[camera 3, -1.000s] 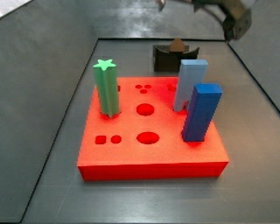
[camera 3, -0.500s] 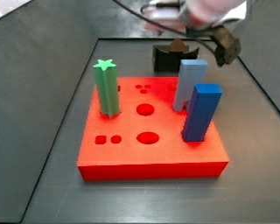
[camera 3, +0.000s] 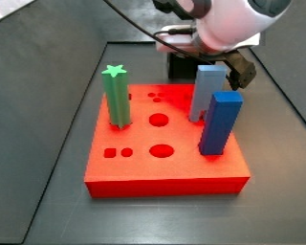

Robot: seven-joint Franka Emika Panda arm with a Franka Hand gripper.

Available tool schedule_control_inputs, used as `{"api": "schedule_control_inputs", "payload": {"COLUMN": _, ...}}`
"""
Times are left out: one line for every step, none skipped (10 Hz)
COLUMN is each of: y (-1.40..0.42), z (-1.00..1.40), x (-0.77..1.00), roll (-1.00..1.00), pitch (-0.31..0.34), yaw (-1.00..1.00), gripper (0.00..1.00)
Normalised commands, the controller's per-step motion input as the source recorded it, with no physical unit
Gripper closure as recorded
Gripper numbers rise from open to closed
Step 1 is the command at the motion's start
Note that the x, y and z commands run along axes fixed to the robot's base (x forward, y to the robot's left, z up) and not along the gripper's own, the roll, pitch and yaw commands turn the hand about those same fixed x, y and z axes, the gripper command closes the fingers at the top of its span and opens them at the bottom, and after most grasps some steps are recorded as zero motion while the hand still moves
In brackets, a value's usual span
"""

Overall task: Pick up the 3 prong object. Move up. Rotate the 3 prong object. Place the 3 prong object on the fixture. Regrasp the 3 prong object. Move to above the board. Insert the 3 prong object.
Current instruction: Regrasp the 3 prong object, then move to above the board.

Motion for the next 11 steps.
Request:
{"api": "schedule_control_inputs", "payload": {"y": -0.01, "z": -0.2, "x": 0.02, "roll": 0.05, "pitch": 0.037, "yaw": -0.01, "gripper": 0.0}}
{"api": "schedule_control_inputs", "payload": {"y": 0.0, "z": -0.19, "x": 0.02, "roll": 0.04, "pitch": 0.036, "yaw": 0.0, "gripper": 0.0}}
{"api": "schedule_control_inputs", "payload": {"y": 0.0, "z": -0.19, "x": 0.02, "roll": 0.04, "pitch": 0.036, "yaw": 0.01, "gripper": 0.0}}
{"api": "schedule_control_inputs", "payload": {"y": 0.0, "z": -0.19, "x": 0.02, "roll": 0.04, "pitch": 0.036, "yaw": 0.02, "gripper": 0.0}}
{"api": "schedule_control_inputs", "payload": {"y": 0.0, "z": -0.19, "x": 0.02, "roll": 0.04, "pitch": 0.036, "yaw": 0.02, "gripper": 0.0}}
{"api": "schedule_control_inputs", "payload": {"y": 0.0, "z": 0.0, "x": 0.0, "roll": 0.0, "pitch": 0.0, "yaw": 0.0, "gripper": 1.0}}
{"api": "schedule_control_inputs", "payload": {"y": 0.08, "z": 1.0, "x": -0.03, "roll": 0.01, "pitch": 0.349, "yaw": -0.09, "gripper": 1.0}}
{"api": "schedule_control_inputs", "payload": {"y": 0.08, "z": 1.0, "x": -0.03, "roll": -0.01, "pitch": 0.345, "yaw": -0.08, "gripper": 1.0}}
{"api": "schedule_control_inputs", "payload": {"y": 0.07, "z": 1.0, "x": -0.04, "roll": -0.05, "pitch": 0.316, "yaw": 0.04, "gripper": 1.0}}
{"api": "schedule_control_inputs", "payload": {"y": 0.07, "z": 1.0, "x": -0.04, "roll": -0.06, "pitch": 0.294, "yaw": 0.09, "gripper": 1.0}}
{"api": "schedule_control_inputs", "payload": {"y": 0.07, "z": 1.0, "x": -0.04, "roll": -0.07, "pitch": 0.238, "yaw": 0.17, "gripper": 1.0}}
